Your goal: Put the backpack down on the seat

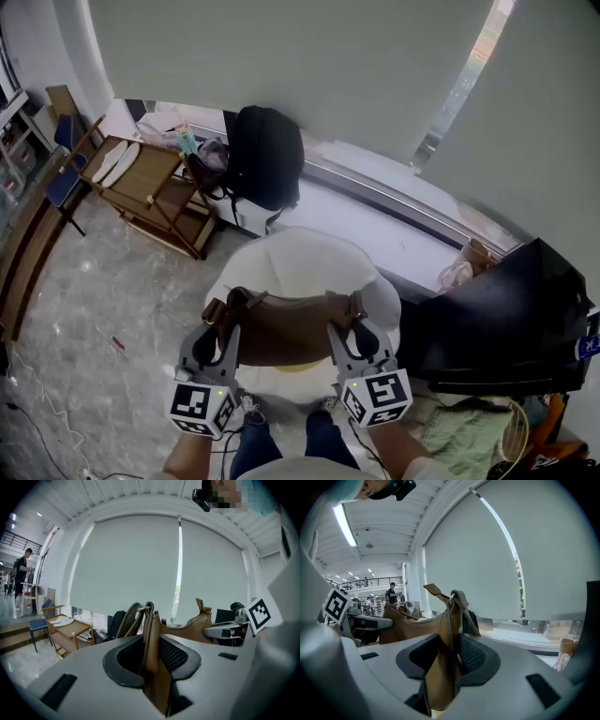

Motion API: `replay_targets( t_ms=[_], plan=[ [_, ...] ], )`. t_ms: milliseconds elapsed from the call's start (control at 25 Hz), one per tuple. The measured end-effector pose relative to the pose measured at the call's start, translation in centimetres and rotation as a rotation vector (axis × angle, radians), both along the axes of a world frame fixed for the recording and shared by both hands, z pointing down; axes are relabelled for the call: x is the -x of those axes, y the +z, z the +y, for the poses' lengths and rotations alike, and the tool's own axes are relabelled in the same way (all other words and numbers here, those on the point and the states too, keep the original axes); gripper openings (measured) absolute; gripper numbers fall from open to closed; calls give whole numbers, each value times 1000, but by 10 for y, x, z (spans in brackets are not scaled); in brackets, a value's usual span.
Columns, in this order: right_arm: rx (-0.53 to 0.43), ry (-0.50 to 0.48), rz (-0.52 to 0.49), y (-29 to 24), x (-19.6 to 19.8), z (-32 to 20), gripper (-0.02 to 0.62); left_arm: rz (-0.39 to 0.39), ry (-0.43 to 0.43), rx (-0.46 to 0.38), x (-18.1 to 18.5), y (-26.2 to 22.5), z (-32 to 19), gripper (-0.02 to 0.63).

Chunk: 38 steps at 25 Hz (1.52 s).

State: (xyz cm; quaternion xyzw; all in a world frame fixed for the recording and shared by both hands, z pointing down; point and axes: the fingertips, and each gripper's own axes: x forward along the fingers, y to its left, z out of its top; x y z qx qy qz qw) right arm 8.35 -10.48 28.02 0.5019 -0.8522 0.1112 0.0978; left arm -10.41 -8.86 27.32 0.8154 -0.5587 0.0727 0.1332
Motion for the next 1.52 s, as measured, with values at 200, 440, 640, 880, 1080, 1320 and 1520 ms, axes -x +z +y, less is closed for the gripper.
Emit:
replay_targets(
  t_ms=[200, 440, 640, 880, 1080, 1320, 1520],
  plan=[
    [13, 4, 8, 25, 2, -10, 152, 5, -5, 20, 2, 26, -9, 115],
    [23, 12, 9, 53, 3, -21, 152, -4, 5, 29, 3, 52, -20, 115],
    [30, 5, 6, 79, 9, -31, 152, -6, -9, 34, 9, 77, -29, 115],
    [43, -5, 13, 112, 13, -41, 152, 0, -20, 53, 13, 108, -39, 115],
    [62, -10, 19, 146, 14, -50, 152, -5, -19, 68, 14, 142, -49, 115],
    [82, -3, 30, 187, 12, -62, 152, 7, -20, 89, 12, 185, -60, 115],
    [93, -5, 33, 215, 12, -72, 152, 3, -22, 97, 12, 212, -70, 115]
  ],
)
